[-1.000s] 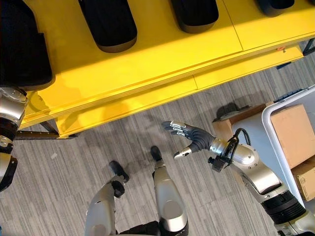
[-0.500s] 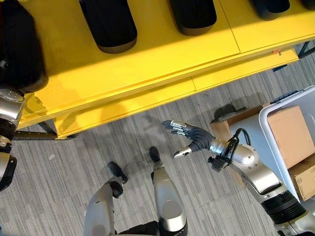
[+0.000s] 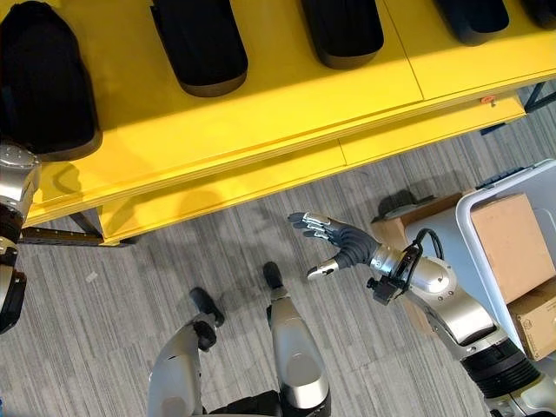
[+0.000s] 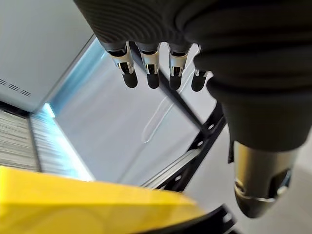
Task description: Move parts from the plastic box to the shelf.
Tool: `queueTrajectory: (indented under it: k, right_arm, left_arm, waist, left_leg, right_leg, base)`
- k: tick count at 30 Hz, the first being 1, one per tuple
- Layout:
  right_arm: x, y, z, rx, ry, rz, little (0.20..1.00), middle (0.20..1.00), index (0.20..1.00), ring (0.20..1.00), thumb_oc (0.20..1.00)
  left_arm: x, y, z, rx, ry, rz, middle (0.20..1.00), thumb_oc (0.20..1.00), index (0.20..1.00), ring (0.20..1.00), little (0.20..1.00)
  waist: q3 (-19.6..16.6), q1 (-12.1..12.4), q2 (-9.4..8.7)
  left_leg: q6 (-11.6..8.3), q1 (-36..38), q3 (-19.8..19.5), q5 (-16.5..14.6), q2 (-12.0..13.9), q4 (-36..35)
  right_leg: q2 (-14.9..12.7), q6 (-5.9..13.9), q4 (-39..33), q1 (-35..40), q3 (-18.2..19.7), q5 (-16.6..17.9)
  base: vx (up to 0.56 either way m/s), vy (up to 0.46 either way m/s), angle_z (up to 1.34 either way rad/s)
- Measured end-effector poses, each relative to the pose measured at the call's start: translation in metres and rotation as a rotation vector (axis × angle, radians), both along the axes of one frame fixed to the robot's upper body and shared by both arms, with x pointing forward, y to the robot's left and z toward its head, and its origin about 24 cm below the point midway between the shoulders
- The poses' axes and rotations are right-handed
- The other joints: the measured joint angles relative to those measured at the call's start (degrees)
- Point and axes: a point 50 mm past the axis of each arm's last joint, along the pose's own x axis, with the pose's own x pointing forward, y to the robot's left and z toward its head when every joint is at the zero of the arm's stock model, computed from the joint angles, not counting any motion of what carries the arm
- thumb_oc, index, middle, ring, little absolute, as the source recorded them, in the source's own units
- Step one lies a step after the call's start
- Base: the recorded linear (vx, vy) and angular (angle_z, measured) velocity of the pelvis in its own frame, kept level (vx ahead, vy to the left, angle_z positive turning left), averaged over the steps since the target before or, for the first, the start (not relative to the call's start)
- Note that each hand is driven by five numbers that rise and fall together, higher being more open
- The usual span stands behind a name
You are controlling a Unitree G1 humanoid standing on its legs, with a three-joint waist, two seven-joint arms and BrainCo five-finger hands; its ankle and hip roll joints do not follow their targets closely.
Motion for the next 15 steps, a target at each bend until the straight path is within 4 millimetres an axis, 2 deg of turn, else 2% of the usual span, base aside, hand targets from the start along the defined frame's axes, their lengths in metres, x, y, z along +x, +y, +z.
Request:
queueTrajectory:
  k: [2, 3, 8, 12, 13, 15]
  right_arm:
    - [0.0, 0.0, 0.0, 0.0, 0.001, 0.002, 1.0, 1.0, 1.0, 1.0, 1.0]
    - [-0.001, 0.0, -0.001, 0.002, 0.0, 0.004, 1.0, 1.0, 1.0, 1.0, 1.0]
    - [-0.006, -0.002, -0.007, 0.01, 0.012, 0.003, 1.0, 1.0, 1.0, 1.0, 1.0]
    - [-0.009, -0.003, -0.008, 0.022, 0.003, 0.008, 1.0, 1.0, 1.0, 1.0, 1.0]
    - [-0.01, -0.003, -0.008, 0.031, -0.003, 0.01, 1.0, 1.0, 1.0, 1.0, 1.0]
    - [-0.013, -0.004, -0.011, 0.037, 0.001, 0.013, 1.0, 1.0, 1.0, 1.0, 1.0]
  left_arm:
    - [-0.001, 0.0, 0.003, 0.009, -0.016, 0.007, 1.0, 1.0, 1.0, 1.0, 1.0]
    - [-0.005, 0.002, 0.017, 0.022, -0.063, 0.034, 1.0, 1.0, 1.0, 1.0, 1.0]
    - [-0.018, -0.001, 0.054, 0.114, -0.24, 0.17, 1.0, 1.0, 1.0, 1.0, 1.0]
    - [-0.043, 0.005, 0.097, 0.26, -0.379, 0.28, 1.0, 1.0, 1.0, 1.0, 1.0]
    - [-0.051, 0.006, 0.112, 0.299, -0.436, 0.277, 1.0, 1.0, 1.0, 1.0, 1.0]
    - [-0.05, 0.001, 0.113, 0.335, -0.464, 0.222, 1.0, 1.0, 1.0, 1.0, 1.0]
  waist:
    - [0.0, -0.1, 0.0]
    - [0.0, -0.2, 0.01]
    - [0.0, -0.1, 0.12]
    - [-0.1, -0.1, 0.57]
    - [-0.2, 0.1, 1.26]
    - [-0.2, 0.9, 2.03]
  left_leg:
    - [0.09, 0.2, 0.0, 0.2, -0.2, -0.3]
    - [0.13, 0.4, 0.0, 0.8, -0.5, -1.3]
    - [0.06, 2.5, 0.1, 3.6, -2.0, -6.3]
    - [-0.09, 3.2, 0.0, 4.5, -2.6, -8.1]
    - [-0.09, 3.4, 0.0, 4.5, -2.7, -8.1]
    - [-0.13, 4.6, 0.0, 4.4, -2.9, -8.5]
  right_leg:
    - [0.0, -0.01, -0.1, 0.0, 0.0, 0.0]
    - [-0.2, -0.02, -0.2, 0.0, 0.0, 0.1]
    - [-1.0, -0.05, -1.4, 0.7, -0.3, 0.5]
    - [-1.0, -0.13, -2.1, 1.0, -0.4, 0.6]
    - [-1.0, -0.12, -2.1, 1.2, -0.4, 0.6]
    - [-1.0, -0.12, -2.2, 2.2, -0.3, 0.6]
  base:
    - [0.0, 0.0, 0.0]
    - [-0.03, -0.029, 0.05]
    - [-0.04, -0.023, 0.05]
    - [-0.01, -0.011, 0.0]
    - [-0.02, -0.048, -0.03]
    - [-0.03, -0.106, -0.04]
